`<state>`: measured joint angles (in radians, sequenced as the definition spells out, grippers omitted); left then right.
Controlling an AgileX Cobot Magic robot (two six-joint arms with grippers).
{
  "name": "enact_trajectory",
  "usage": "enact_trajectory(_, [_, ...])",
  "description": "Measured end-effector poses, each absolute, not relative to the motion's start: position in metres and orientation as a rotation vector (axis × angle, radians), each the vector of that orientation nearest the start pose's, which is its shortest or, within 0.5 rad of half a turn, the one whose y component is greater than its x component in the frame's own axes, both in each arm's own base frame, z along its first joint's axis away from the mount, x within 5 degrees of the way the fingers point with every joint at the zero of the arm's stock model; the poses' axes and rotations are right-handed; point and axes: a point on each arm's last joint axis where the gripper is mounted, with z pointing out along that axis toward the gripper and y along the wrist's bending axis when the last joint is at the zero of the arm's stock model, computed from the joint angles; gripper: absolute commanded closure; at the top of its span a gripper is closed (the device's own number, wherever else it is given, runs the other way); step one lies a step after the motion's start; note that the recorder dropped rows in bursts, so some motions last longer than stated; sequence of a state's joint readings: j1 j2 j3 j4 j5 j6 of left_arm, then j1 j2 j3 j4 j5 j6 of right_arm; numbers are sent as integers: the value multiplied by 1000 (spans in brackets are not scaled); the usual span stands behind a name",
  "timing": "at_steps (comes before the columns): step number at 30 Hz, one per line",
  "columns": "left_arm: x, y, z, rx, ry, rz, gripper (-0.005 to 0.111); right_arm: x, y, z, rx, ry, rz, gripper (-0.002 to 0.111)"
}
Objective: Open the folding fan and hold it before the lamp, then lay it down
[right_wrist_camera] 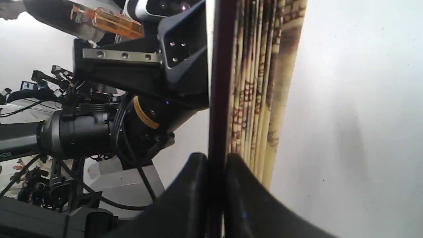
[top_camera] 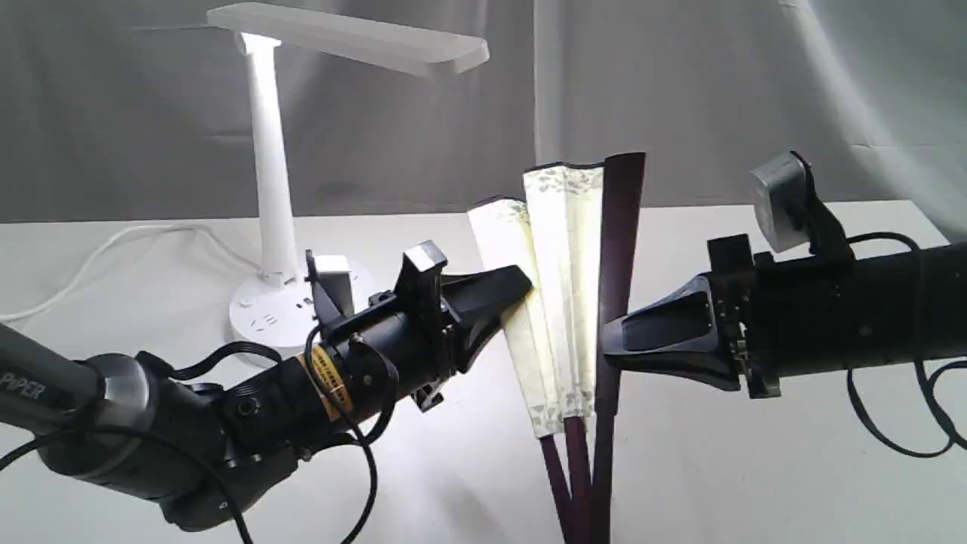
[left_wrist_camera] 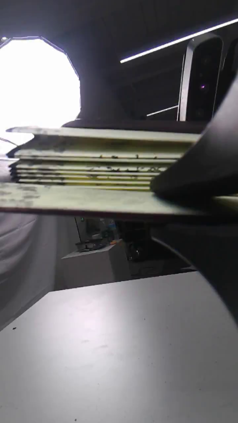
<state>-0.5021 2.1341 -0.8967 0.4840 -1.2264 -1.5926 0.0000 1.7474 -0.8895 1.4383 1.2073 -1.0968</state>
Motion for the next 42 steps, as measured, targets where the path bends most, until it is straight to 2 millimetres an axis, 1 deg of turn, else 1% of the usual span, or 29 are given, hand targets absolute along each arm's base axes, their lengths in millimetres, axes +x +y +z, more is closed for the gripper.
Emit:
enact_trajectory(25, [320,-222,124,-446,1837,-1819,107,297,84,204,-246,2335,1579,108])
enact_trajectory(34, [319,-222,123,-458,1848,-1831,107,297,84,204,-206,2362,1594,108])
enact_trajectory(36, [319,-222,123,-458,1848,-1831,107,297,84,203,-205,2362,1592,105])
enact_trajectory(42, [320,-222,124,-515,1844,-1859,107,297,83,202,-209,2377,1566,82])
